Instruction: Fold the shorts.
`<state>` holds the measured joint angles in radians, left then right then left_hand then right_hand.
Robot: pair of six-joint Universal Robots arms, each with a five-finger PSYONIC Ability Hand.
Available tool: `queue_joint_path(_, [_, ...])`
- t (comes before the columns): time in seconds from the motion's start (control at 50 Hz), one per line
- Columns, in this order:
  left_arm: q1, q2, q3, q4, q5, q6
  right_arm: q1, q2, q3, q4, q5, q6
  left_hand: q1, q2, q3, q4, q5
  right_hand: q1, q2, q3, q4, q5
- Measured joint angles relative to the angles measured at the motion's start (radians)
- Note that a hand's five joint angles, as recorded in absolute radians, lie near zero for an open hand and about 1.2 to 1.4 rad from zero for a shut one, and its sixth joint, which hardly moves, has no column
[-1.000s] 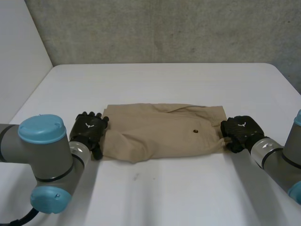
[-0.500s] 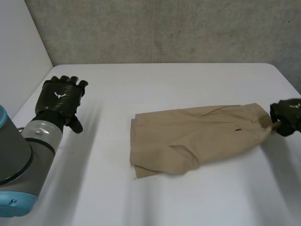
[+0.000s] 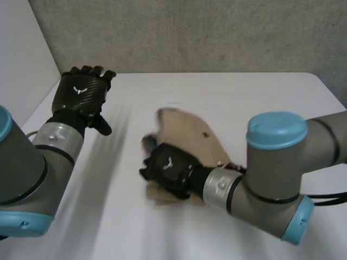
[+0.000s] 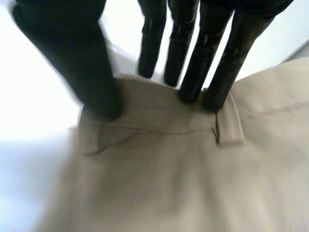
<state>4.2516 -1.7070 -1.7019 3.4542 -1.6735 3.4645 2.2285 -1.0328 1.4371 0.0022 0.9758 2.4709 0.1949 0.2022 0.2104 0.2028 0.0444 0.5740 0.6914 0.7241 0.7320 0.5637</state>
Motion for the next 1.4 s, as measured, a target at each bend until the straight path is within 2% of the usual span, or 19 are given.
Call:
queue_joint_path(0.04, [-0.006, -0.012, 0.020, -0.001, 0.000, -0.001, 0.002, 0.014, -0.001, 0.014, -0.017, 0.013, 0.000, 0.000, 0.000, 0.000, 0.000, -0.235, -0.278, -0.285, -0.296, -0.305])
queue_joint_path(0.08, [-0.012, -0.028, 0.044, -0.001, 0.000, -0.002, -0.003, 0.014, -0.007, 0.021, -0.022, 0.037, 0.000, 0.000, 0.000, 0.000, 0.000, -0.355, -0.440, -0.466, -0.471, -0.473])
queue_joint_path(0.16, [-0.033, -0.079, 0.104, -0.003, -0.002, -0.002, -0.031, -0.014, -0.024, 0.023, -0.007, 0.120, 0.000, 0.000, 0.000, 0.000, 0.000, -0.374, -0.471, -0.512, -0.500, -0.496])
queue_joint_path(0.26, [-0.108, -0.200, 0.224, -0.012, -0.007, -0.003, -0.143, -0.119, -0.048, -0.027, 0.107, 0.391, 0.003, 0.000, 0.000, 0.000, 0.000, -0.374, -0.471, -0.512, -0.500, -0.496])
queue_joint_path(0.38, [-0.220, -0.344, 0.334, -0.039, -0.031, -0.039, -0.202, -0.131, -0.056, -0.062, 0.218, 0.538, 0.003, 0.000, 0.000, 0.000, 0.000, -0.374, -0.471, -0.512, -0.500, -0.496])
queue_joint_path(0.5, [-0.286, -0.483, 0.404, -0.101, -0.095, -0.122, -0.208, -0.042, -0.080, -0.033, 0.257, 0.504, 0.003, 0.002, 0.000, 0.000, 0.000, -0.374, -0.471, -0.512, -0.500, -0.496])
queue_joint_path(0.62, [-0.297, -0.568, 0.422, -0.247, -0.168, -0.173, -0.205, 0.090, -0.123, 0.035, 0.281, 0.421, 0.003, 0.001, 0.000, 0.000, 0.000, -0.374, -0.471, -0.512, -0.500, -0.497])
queue_joint_path(0.72, [-0.291, -0.583, 0.403, -0.344, -0.185, -0.181, -0.203, 0.161, -0.154, 0.094, 0.337, 0.351, 0.003, 0.000, 0.000, 0.000, 0.000, -0.393, -0.471, -0.512, -0.500, -0.500])
queue_joint_path(0.82, [-0.289, -0.548, 0.384, -0.385, -0.182, -0.179, -0.201, 0.158, -0.163, 0.122, 0.376, 0.294, -0.009, -0.002, 0.000, 0.000, 0.000, -0.415, -0.495, -0.512, -0.500, -0.500])
queue_joint_path(0.9, [-0.288, -0.471, 0.387, -0.378, -0.177, -0.179, -0.197, 0.081, -0.160, 0.116, 0.389, 0.283, -0.013, -0.002, 0.000, 0.000, 0.000, -0.415, -0.495, -0.512, -0.500, -0.501])
queue_joint_path(1.04, [-0.271, -0.225, 0.406, -0.310, -0.169, -0.177, -0.201, -0.123, -0.150, 0.015, 0.437, 0.395, -0.013, -0.002, 0.000, 0.000, 0.000, -0.415, -0.495, -0.512, -0.500, -0.504])
queue_joint_path(1.1, [-0.238, -0.135, 0.410, -0.290, -0.168, -0.176, -0.206, -0.193, -0.148, -0.022, 0.488, 0.443, -0.013, -0.002, 0.000, 0.000, 0.000, -0.415, -0.495, -0.512, -0.500, -0.504])
queue_joint_path(1.12, [-0.202, -0.076, 0.413, -0.283, -0.168, -0.176, -0.217, -0.250, -0.148, -0.047, 0.543, 0.473, -0.013, -0.002, 0.000, 0.000, 0.000, -0.415, -0.495, -0.512, -0.500, -0.504])
queue_joint_path(1.16, [-0.191, -0.062, 0.413, -0.283, -0.168, -0.176, -0.221, -0.262, -0.148, -0.051, 0.556, 0.478, -0.013, -0.002, 0.000, 0.000, 0.000, -0.415, -0.495, -0.512, -0.500, -0.504])
queue_joint_path(1.2, [-0.116, 0.009, 0.418, -0.299, -0.165, -0.177, -0.259, -0.334, -0.152, -0.058, 0.633, 0.488, -0.010, -0.002, 0.000, 0.000, 0.000, -0.415, -0.495, -0.512, -0.500, -0.504])
queue_joint_path(1.28, [-0.030, 0.052, 0.422, -0.371, -0.143, -0.178, -0.320, -0.384, -0.164, -0.016, 0.681, 0.467, -0.010, -0.002, 0.000, 0.000, 0.000, -0.415, -0.495, -0.512, -0.500, -0.504])
queue_joint_path(1.3, [-0.016, 0.056, 0.422, -0.389, -0.136, -0.178, -0.331, -0.389, -0.169, -0.001, 0.685, 0.461, -0.010, -0.002, 0.000, 0.000, 0.000, -0.415, -0.495, -0.512, -0.500, -0.504])
queue_joint_path(1.32, [0.024, 0.051, 0.396, -0.499, -0.069, -0.234, -0.361, -0.388, -0.195, 0.122, 0.636, 0.435, -0.013, -0.003, 0.000, 0.000, 0.000, -0.415, -0.495, -0.512, -0.500, -0.504])
queue_joint_path(1.4, [0.025, 0.051, 0.386, -0.496, -0.069, -0.233, -0.361, -0.388, -0.171, 0.118, 0.589, 0.435, -0.013, -0.003, 0.000, 0.000, 0.000, -0.415, -0.495, -0.512, -0.500, -0.504])
